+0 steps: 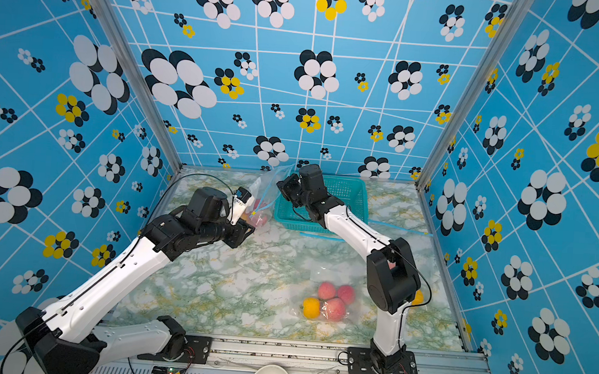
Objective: Place the peach in a zip-top bag and seal the zipper
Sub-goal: Adjust the zipper food storage bag at the center of the board.
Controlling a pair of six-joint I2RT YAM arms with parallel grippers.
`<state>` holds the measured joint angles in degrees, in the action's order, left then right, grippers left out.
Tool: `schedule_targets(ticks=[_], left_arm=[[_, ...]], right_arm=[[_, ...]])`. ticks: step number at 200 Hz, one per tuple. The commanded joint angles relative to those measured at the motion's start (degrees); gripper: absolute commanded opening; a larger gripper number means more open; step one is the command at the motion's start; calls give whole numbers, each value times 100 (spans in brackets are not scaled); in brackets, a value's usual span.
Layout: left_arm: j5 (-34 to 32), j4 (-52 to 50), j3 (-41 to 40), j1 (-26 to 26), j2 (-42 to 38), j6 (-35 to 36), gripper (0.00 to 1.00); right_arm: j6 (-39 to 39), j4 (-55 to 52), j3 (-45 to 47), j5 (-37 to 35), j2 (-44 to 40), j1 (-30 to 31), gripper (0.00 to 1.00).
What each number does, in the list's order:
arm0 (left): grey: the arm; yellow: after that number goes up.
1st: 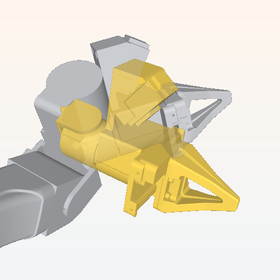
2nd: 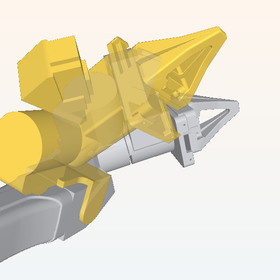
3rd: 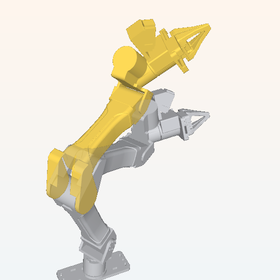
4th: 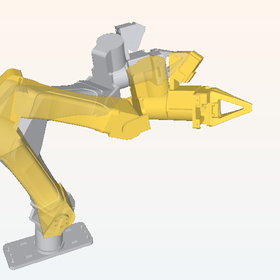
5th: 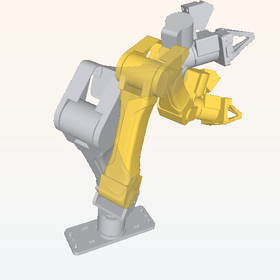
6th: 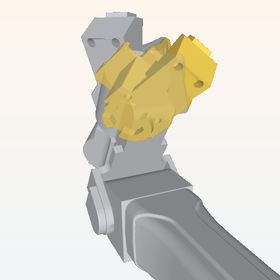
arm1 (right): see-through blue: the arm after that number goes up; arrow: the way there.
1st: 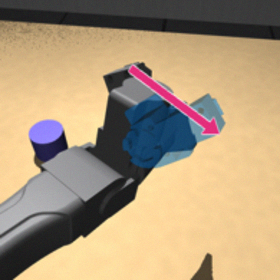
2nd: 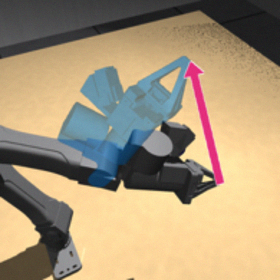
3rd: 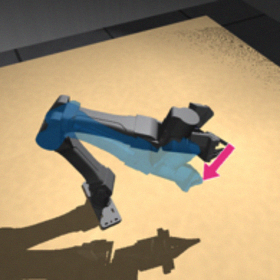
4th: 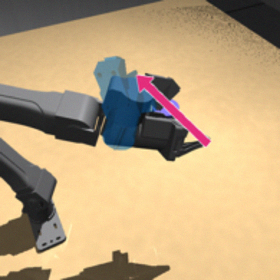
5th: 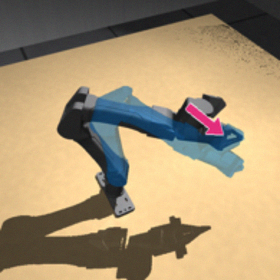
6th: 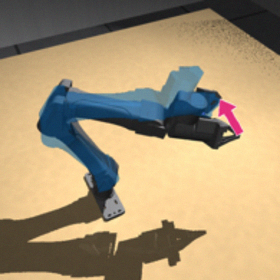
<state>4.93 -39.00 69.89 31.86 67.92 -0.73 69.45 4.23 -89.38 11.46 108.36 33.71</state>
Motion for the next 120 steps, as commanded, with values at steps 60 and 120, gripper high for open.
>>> schedule_targets(ticks=[60,120], left_arm=[[-415,569,150,-197,485,73,25],[-564,434,165,-434,430,193,26]], right_arm=[[2,262,-98,119,-35,-1,0],[37,315,-145,181,18,2,0]])
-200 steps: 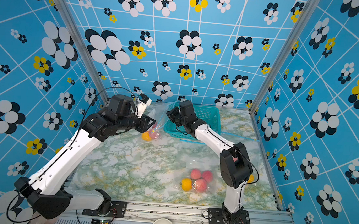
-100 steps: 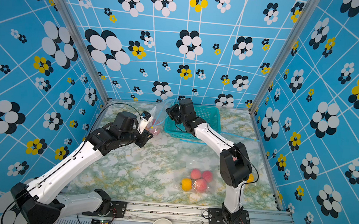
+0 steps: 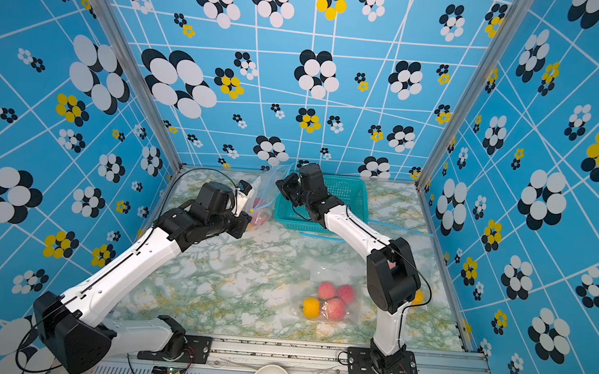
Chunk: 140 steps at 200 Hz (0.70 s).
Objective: Place the peach in a zip-top bag and seal the zipper
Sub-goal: Adjust the zipper food storage bag at the center of the board.
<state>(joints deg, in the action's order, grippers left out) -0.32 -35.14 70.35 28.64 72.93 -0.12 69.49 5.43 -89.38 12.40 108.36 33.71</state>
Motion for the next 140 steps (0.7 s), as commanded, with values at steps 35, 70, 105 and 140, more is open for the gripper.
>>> schedule_targets(ticks=[35,70,105,140], left_arm=[[371,124,218,-122,51,142,27],[515,260,210,-115,90,195,26],[644,301,234,-112,121,233,16],[638,228,305,-112,126,277,4]], right_arm=[[44,204,-144,105,21,8,0],[39,171,-165,122,20,8,0],[36,142,-177,157,24,12,0],[12,120,-175,162,19,7,0]])
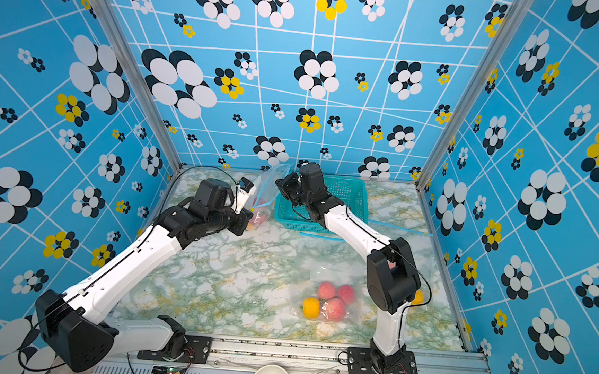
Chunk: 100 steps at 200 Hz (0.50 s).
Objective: Place the peach in a zip-top bag and seal the zipper
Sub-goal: Adjust the zipper food storage bag at the center of the board.
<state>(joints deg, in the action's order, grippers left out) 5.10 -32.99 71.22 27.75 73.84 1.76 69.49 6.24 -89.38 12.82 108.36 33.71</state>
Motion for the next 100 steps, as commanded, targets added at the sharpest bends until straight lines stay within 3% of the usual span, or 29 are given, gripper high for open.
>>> schedule_targets(ticks=[1,43,64,100], left_arm=[[96,8,222,-23,29,89,4],[114,-324,564,-20,-74,206,0],[145,-655,876,17,-123,343,0],[44,-1240,1425,173,-265,732,0]], right_arm=[[12,37,-175,123,19,10,0],[-132,53,-174,204,32,10,0],[-460,-37,-450,397,-31,6,18],[-2016,-972,-786,254,-580,-18,41]])
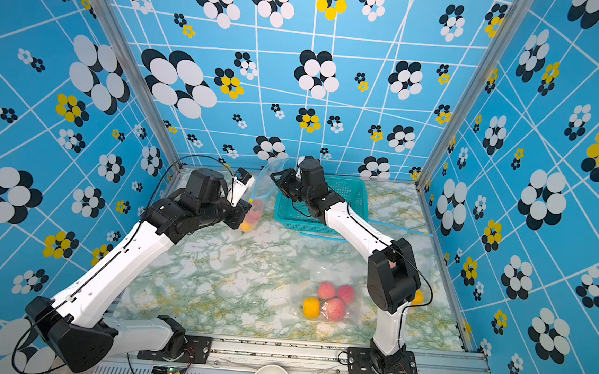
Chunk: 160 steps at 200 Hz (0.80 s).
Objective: Place the peach in a zip-top bag and seal the zipper
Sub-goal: Adjust the zipper food storage bag at the center of the board.
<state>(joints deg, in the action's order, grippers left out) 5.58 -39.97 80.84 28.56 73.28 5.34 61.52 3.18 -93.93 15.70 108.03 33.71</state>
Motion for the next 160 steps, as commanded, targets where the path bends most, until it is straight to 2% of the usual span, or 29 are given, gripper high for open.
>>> schedule_targets(ticks=[1,21,53,73,125,160], left_arm=[[-9,-554,483,95,-208,385,0],[-199,-1012,894,115,-225,548,0],[-295,-1400,1440,167,-320,736,0],[-121,-1501,1651,222,-369,799,0],[139,-1631,1728,586,-297,1085,0],[450,-1779,1577,615,-127,1469,0]], right_arm=[[-1268,-694,-339,-47,-568,-21,42],[-2060,-1135,-501,-39,-946,-84,50],[-2803,-1619,-689,303,-1440,-176,59],[-3084,-1853,-750,631,-1665,-193,61],[-3240,-1770,-377,1559,-2200,-272,64],[-4519,-2393,-97,2046,-2530,-427,67]])
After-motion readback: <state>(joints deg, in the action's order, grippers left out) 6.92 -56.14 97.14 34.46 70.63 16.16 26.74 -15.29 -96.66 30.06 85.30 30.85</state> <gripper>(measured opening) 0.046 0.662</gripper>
